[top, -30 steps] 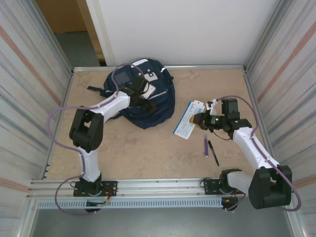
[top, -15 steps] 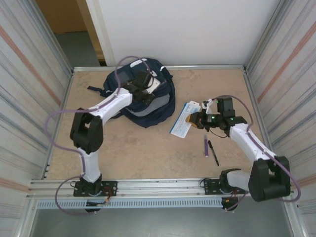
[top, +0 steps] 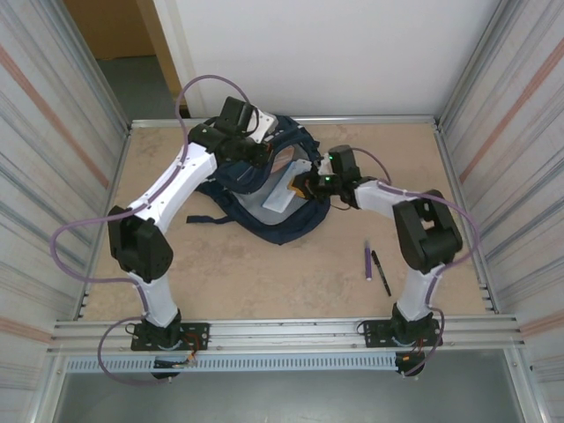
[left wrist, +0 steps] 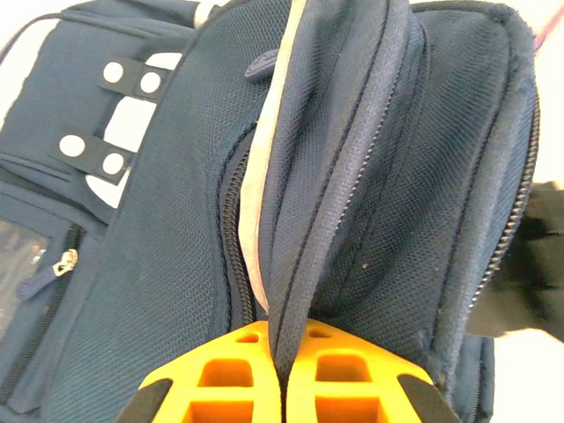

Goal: Pack the student bag

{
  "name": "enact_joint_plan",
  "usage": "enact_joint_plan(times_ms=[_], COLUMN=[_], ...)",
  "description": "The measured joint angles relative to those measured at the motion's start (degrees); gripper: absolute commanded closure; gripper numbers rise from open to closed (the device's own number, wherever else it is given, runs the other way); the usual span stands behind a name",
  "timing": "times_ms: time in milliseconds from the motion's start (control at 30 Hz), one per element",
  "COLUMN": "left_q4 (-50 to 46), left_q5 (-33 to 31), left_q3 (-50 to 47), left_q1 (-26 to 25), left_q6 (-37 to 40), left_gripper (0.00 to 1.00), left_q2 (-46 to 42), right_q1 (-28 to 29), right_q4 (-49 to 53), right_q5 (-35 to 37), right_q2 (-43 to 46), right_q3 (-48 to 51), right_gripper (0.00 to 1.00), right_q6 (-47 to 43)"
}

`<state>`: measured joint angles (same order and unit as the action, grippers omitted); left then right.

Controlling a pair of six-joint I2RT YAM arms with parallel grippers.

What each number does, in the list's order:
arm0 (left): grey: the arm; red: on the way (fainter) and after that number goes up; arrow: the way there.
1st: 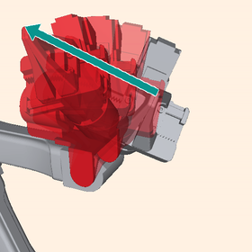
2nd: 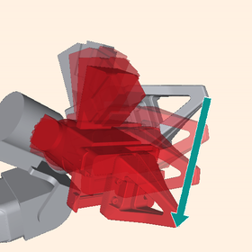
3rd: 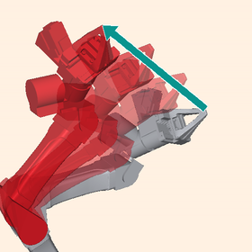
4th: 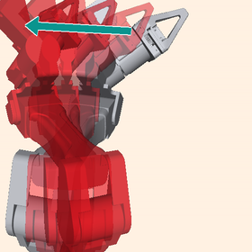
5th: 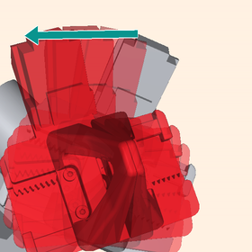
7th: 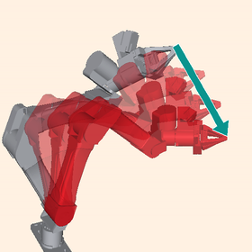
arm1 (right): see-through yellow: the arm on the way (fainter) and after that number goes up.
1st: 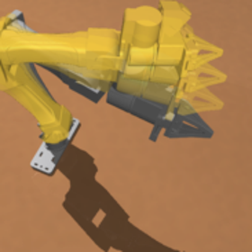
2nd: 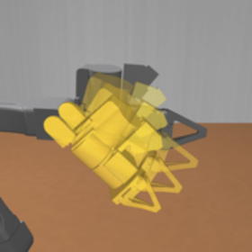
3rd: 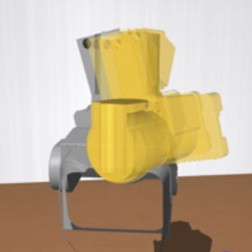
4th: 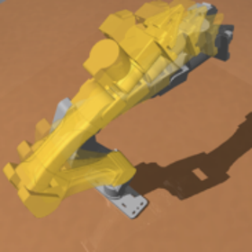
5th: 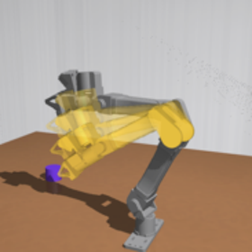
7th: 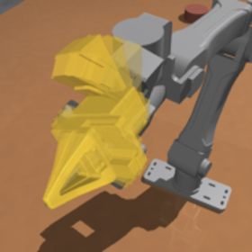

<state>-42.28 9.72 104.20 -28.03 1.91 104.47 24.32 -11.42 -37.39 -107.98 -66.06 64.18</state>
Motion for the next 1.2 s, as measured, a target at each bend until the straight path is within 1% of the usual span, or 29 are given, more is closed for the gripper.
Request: enact_joint_plan(times_ms=[67,200,267,333,433,533,567,600,700,833,900,967,1033,1100,1200], left_q4=[0.00,0.11,0.17,0.52,1.70,2.49,2.73,3.02,6.14,11.98,14.05,15.58,17.05,18.18,19.04], left_q5=[1.18,3.93,5.46,6.58,8.00,8.79,8.98,9.25,10.60,11.54,11.89,12.11,11.89,10.56,7.96], left_q3=[0.00,0.00,0.00,0.00,0.00,0.00,0.00,-0.02,-1.25,-6.32,-9.86,-13.07,-17.18,-22.49,-30.42], left_q1=[0.04,0.17,0.17,0.20,0.26,0.42,0.42,0.42,1.03,2.60,3.80,4.76,5.51,5.92,6.69], left_q6=[-0.79,-3.23,-4.39,-5.73,-7.82,-10.03,-10.99,-11.76,-14.19,-16.98,-18.25,-19.12,-20.50,-22.10,-24.50], left_gripper=[1.00,1.00,1.00,1.00,1.00,1.00,0.93,0.85,0.84,0.77,0.73,0.70,0.58,0.57,0.53], left_q2=[0.00,0.00,0.00,0.13,0.57,1.20,1.40,1.46,1.27,-0.81,-2.45,-3.89,-6.01,-9.03,-13.60], right_q1=[1.38,3.45,4.04,4.68,5.35,5.42,5.42,5.40,4.81,2.12,-0.33,-2.36,-4.44,-6.67,-9.14], right_q4=[-0.63,-0.79,-1.11,-2.40,-4.17,-6.58,-6.60,-6.58,-6.49,-2.86,0.94,4.33,8.11,12.74,18.88], right_q5=[4.15,14.86,17.73,19.69,20.72,20.65,20.52,20.17,18.36,15.78,14.47,14.23,13.97,13.66,14.03], right_q2=[-3.21,-8.81,-11.74,-15.19,-20.35,-22.86,-22.82,-22.38,-18.47,-9.86,-4.90,-0.37,4.17,8.41,12.07], right_q3=[-3.06,-8.09,-10.78,-14.49,-20.85,-23.17,-22.71,-21.90,-15.89,-5.42,-1.55,0.87,2.58,3.41,3.30], right_gripper=[0.97,0.92,0.90,0.86,0.80,0.67,0.63,0.60,0.54,0.50,0.49,0.48,0.48,0.48,0.48], right_q6=[1.31,1.95,2.86,4.59,7.65,9.97,10.29,10.47,10.36,8.52,5.49,2.36,-0.81,-4.35,-9.75])
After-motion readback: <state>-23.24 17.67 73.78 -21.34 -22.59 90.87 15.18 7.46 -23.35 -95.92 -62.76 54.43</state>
